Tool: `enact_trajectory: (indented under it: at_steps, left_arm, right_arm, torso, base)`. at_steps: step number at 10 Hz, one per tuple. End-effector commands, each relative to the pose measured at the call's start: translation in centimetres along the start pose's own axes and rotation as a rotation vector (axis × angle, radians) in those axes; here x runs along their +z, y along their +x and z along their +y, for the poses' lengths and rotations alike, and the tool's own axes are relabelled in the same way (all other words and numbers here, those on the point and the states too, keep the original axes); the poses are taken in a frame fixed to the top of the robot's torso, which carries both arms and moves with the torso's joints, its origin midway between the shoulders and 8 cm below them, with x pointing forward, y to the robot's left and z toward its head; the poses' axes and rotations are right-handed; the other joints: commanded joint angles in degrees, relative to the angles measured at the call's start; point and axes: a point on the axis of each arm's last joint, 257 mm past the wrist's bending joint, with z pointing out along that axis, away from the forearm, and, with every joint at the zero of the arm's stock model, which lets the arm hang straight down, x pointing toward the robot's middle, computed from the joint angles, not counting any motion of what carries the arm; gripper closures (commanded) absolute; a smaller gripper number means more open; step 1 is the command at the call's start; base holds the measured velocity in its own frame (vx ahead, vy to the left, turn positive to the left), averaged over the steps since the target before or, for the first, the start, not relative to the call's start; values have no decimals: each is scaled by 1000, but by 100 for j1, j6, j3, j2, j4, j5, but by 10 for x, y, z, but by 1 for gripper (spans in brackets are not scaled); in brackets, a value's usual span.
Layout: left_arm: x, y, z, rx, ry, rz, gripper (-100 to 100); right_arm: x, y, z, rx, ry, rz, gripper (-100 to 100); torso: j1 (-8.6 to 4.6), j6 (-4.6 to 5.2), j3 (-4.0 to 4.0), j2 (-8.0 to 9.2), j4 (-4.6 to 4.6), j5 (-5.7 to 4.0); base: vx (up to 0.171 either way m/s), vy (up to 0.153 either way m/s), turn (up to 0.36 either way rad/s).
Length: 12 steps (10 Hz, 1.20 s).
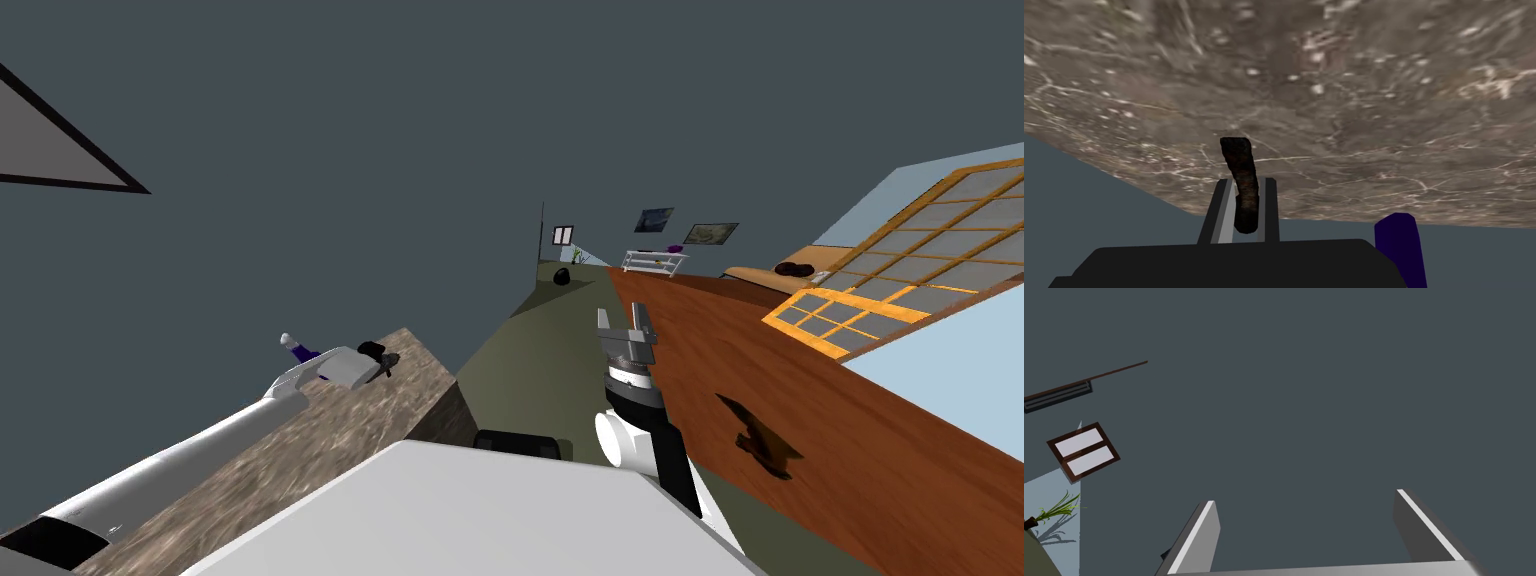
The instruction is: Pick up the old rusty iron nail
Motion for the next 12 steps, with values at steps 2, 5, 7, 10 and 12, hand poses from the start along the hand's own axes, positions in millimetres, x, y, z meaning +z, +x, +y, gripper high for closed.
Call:
enact_trajectory:
  at_steps: [2, 5, 7, 10, 12]
  left_arm:
    - [-5, -1, 11, 33, 22, -4, 100]
    - [-11, 1, 20, 64, 45, 2, 100]
    - [-16, 10, 34, 91, 45, 25, 100]
    - [-22, 17, 43, 120, 63, 49, 100]
    - [-27, 36, 49, 121, 77, 93, 100]
  right_arm:
    - [0, 0, 0, 0, 0, 0, 0]
    - [0, 0, 0, 0, 0, 0, 0]
    - [0, 0, 0, 0, 0, 0, 0]
    - [0, 0, 0, 0, 0, 0, 0]
    - [0, 0, 0, 0, 0, 0, 0]
  torso:
    - [-11, -17, 0, 2, -4, 1]
    - [-21, 3, -13, -24, -4, -3]
    - [-15, -9, -9, -13, -7, 2]
    - [-3, -4, -26, -45, -12, 3]
    - [4, 8, -13, -20, -5, 2]
  base:
    - [75, -70, 189]
    - [100, -73, 93]
    - [110, -60, 131]
    - [150, -36, 87]
    - [95, -41, 80]
